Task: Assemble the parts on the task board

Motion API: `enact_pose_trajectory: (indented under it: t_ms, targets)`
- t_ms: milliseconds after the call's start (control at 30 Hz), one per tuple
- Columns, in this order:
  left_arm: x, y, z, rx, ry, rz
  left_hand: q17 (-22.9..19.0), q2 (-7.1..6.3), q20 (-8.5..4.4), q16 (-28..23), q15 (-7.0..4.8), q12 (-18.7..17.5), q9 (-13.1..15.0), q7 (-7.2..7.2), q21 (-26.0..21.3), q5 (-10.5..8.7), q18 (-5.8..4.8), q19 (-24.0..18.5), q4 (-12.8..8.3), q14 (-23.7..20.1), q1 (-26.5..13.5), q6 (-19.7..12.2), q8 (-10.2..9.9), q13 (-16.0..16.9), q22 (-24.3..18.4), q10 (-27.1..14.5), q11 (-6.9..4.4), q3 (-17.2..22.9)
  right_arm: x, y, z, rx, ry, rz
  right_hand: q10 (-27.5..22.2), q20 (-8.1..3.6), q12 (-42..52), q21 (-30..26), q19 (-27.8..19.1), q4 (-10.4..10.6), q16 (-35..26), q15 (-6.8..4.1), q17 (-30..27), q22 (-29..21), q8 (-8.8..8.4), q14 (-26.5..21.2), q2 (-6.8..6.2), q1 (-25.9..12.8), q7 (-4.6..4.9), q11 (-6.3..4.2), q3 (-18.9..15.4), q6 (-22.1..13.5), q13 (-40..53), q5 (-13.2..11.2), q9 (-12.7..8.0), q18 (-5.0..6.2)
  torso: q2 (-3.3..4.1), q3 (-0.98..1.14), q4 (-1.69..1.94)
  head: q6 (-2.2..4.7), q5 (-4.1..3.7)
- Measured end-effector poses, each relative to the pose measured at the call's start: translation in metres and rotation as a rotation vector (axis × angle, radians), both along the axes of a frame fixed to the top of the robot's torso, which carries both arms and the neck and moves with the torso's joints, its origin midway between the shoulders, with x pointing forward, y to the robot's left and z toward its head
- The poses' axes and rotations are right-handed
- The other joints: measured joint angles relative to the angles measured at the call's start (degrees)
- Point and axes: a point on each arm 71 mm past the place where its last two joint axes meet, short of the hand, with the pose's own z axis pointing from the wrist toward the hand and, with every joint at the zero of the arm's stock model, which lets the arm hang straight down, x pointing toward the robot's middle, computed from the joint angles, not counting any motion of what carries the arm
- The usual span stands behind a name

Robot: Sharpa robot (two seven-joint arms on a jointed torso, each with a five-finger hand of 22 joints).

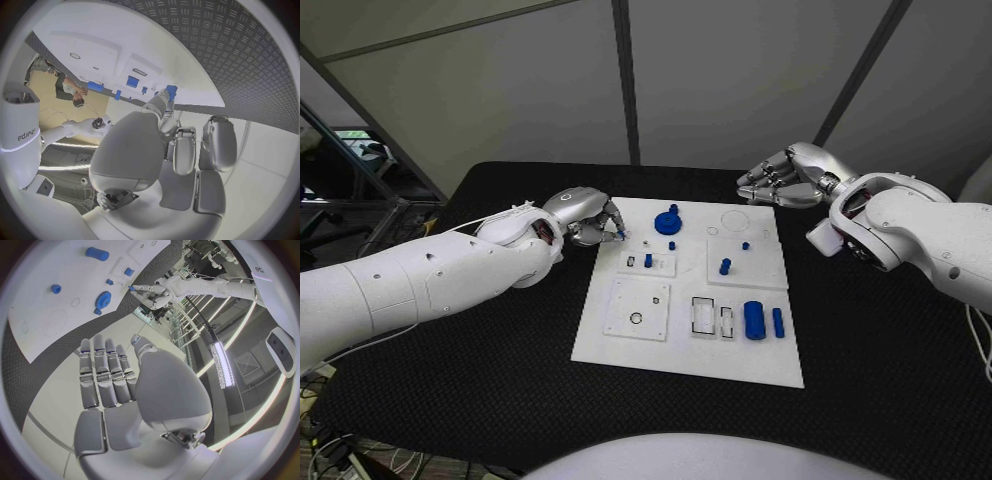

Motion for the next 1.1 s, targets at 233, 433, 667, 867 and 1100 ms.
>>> enact_pose_trajectory:
  t_ms: [233, 433, 667, 867, 1100]
  targets:
    - [0.001, 0.0, -0.003, 0.001, -0.001, -0.007, 0.0, -0.01, 0.0, 0.0, 0.0, 0.0, 0.0, 0.0, 0.0, 0.0, 0.0, 0.0, 0.0, 0.0, -0.01, 0.0, 0.0, 0.0, 0.0, 0.0, 0.0, 0.0, 0.0, 0.001, 0.0, 0.0, 0.0, 0.001, 0.0, 0.0, 0.0, 0.0, 0.0, 0.0, 0.0, 0.0, 0.0, 0.0, 0.0, 0.0, 0.0, 0.0, 0.0, 0.0, 0.0, 0.0, 0.0, 0.0, 0.0, 0.0, -0.03, -0.01, 0.01, 0.01, -0.05]
    - [0.001, -0.001, -0.007, 0.001, -0.001, -0.013, 0.0, -0.61, 0.0, 0.0, 0.0, 0.0, 0.0, -0.01, 0.0, 0.0, 0.0, 0.0, 0.06, 0.0, -0.61, -0.01, 0.91, 0.0, 0.0, 0.0, 0.01, 0.27, 0.0, 0.0, 0.0, 0.0, 0.0, 0.0, 0.0, 0.0, 0.0, 0.0, 0.0, 0.0, 0.0, 0.0, 0.0, 0.0, 0.0, 0.0, 0.0, 0.0, 0.0, 0.0, 0.0, 0.0, 0.0, 0.0, 0.0, 0.0, -0.03, -0.01, 0.01, 0.01, -0.11]
    - [0.0, 0.001, -0.012, -0.003, -0.011, -0.017, 0.0, -0.68, 0.0, 0.0, 0.0, 0.0, 0.0, -0.02, 0.0, -0.05, 0.0, 0.0, 0.08, 0.0, -0.68, -0.02, 1.12, -0.09, 0.0, 0.0, 0.01, 0.4, 0.0, 0.0, 0.0, 0.0, 0.0, 0.0, 0.0, 0.0, 0.0, 0.0, 0.0, 0.0, 0.0, 0.0, 0.0, 0.0, 0.0, 0.0, 0.0, 0.0, 0.0, 0.0, 0.0, 0.0, 0.0, 0.0, 0.0, 0.0, -0.03, -0.01, 0.02, -0.04, -0.26]
    - [0.001, 0.003, -0.013, -0.005, -0.026, -0.019, 0.0, -0.75, 0.0, 0.0, 0.0, 0.0, 0.0, -0.1, 0.0, -0.17, 0.0, 0.0, 0.08, 0.0, -0.75, -0.1, 1.3, -0.1, 0.0, 0.0, 0.01, 0.4, 0.0, 0.0, 0.0, 0.0, 0.0, -0.001, 0.0, 0.0, 0.0, 0.0, 0.0, 0.0, 0.0, 0.0, 0.01, 0.0, 0.0, 0.0, 0.0, 0.0, 0.0, 0.0, 0.0, 0.0, 0.0, 0.0, 0.0, 0.0, -0.04, 0.0, 0.02, -0.08, -0.28]
    - [0.0, 0.004, -0.013, -0.007, -0.034, -0.026, 0.0, -0.74, 0.0, 0.0, 0.0, 0.0, 0.0, -0.11, 0.0, -0.23, 0.0, 0.0, 0.08, 0.0, -0.74, -0.11, 1.32, -0.1, 0.0, 0.0, 0.01, 0.39, 0.0, 0.0, 0.0, 0.0, 0.0, -0.001, 0.0, 0.0, 0.0, 0.0, 0.0, 0.0, 0.0, 0.0, 0.01, 0.0, 0.0, 0.0, 0.0, 0.0, 0.0, 0.0, 0.0, 0.0, 0.0, 0.0, 0.0, 0.0, -0.07, 0.0, 0.05, -0.09, -0.3]
